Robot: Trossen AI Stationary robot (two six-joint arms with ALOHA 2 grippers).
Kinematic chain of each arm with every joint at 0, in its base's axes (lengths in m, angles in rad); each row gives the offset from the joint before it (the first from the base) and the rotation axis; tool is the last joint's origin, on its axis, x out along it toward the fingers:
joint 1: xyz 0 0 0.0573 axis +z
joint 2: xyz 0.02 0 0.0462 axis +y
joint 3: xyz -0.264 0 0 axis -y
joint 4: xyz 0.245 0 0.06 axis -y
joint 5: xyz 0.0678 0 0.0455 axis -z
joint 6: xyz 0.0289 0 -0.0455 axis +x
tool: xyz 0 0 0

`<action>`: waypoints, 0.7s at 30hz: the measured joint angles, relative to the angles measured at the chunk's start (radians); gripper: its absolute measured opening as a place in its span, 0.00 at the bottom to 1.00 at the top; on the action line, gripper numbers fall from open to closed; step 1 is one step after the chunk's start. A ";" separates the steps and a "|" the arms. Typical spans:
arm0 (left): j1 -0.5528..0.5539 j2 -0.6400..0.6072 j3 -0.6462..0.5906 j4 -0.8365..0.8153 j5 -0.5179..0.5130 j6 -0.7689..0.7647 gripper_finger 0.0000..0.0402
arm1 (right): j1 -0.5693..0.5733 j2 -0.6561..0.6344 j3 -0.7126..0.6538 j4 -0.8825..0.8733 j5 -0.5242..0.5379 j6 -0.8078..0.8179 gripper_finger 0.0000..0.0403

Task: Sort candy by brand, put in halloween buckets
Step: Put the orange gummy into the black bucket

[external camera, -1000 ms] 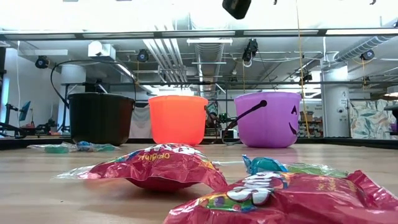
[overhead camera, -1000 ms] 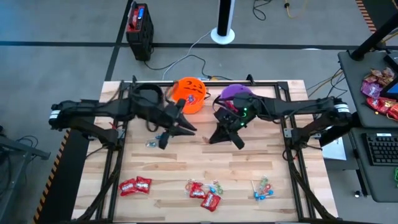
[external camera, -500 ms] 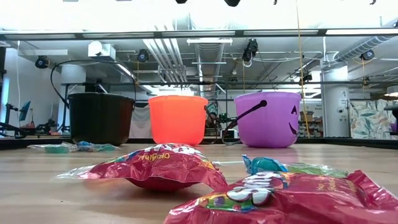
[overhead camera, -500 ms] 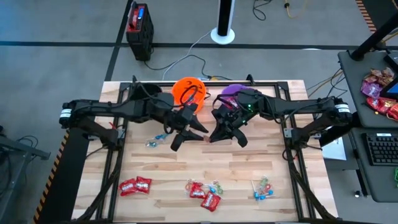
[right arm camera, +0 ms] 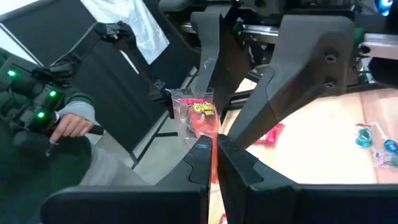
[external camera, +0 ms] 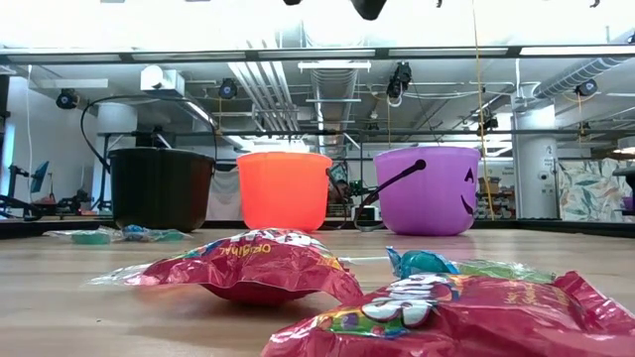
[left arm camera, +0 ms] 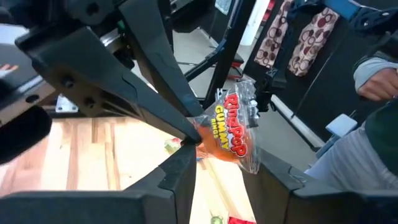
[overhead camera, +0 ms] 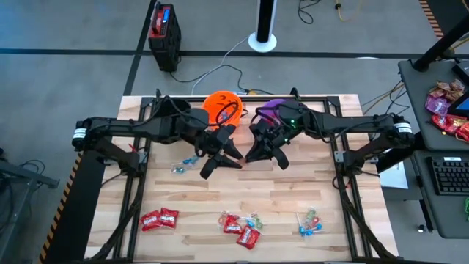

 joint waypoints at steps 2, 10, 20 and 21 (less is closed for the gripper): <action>0.001 0.000 0.000 -0.012 0.000 -0.008 0.27 | -0.003 0.000 0.000 -0.002 0.002 0.003 0.03; 0.001 0.000 0.003 -0.021 -0.003 0.008 0.11 | -0.005 0.001 0.000 -0.017 0.009 0.019 0.03; 0.022 -0.021 0.003 -0.062 0.003 -0.006 0.00 | -0.013 -0.003 0.000 -0.030 0.030 0.076 0.09; 0.026 -0.029 0.003 -0.071 0.005 -0.012 0.00 | -0.018 -0.005 0.000 -0.031 0.030 0.084 0.12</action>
